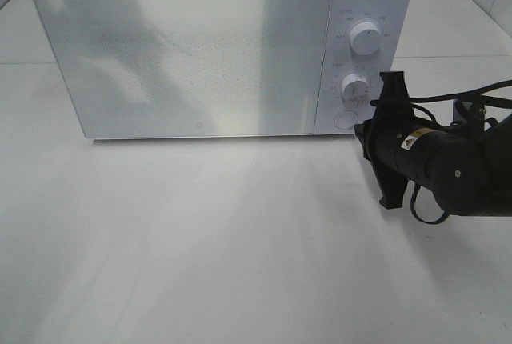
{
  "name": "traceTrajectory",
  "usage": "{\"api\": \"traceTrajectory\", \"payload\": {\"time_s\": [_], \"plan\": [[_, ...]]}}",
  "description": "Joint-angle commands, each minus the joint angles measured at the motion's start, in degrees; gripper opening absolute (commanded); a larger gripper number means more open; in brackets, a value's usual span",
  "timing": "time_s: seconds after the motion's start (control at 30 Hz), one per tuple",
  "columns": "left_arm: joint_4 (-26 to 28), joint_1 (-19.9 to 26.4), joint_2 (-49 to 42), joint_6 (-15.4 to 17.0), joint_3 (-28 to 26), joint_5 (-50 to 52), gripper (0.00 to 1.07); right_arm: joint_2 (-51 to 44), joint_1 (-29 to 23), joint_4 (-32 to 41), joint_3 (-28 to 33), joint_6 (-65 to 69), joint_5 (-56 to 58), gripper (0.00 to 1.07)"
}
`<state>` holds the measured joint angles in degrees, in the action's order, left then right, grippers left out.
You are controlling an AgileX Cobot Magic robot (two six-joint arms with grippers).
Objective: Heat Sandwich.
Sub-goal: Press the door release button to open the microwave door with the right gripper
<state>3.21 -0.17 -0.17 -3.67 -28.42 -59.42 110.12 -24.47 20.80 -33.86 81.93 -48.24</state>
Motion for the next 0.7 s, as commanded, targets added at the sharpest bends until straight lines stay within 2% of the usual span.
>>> {"api": "traceTrajectory", "payload": {"time_s": [0.03, 0.43, 0.7], "plan": [[0.46, 0.17, -1.6, 0.06, 0.17, 0.46, 1.01, 2.06, 0.46, -1.26, -2.69, 0.46, 0.57, 0.0], [0.46, 0.17, -1.6, 0.06, 0.17, 0.46, 1.01, 8.42, 1.09, 0.0, -9.51, -0.11, 0.8, 0.0], [0.46, 0.17, -1.6, 0.06, 0.17, 0.46, 1.01, 9.91, 2.41, 0.57, -11.63, -0.86, -0.4, 0.0]]}}
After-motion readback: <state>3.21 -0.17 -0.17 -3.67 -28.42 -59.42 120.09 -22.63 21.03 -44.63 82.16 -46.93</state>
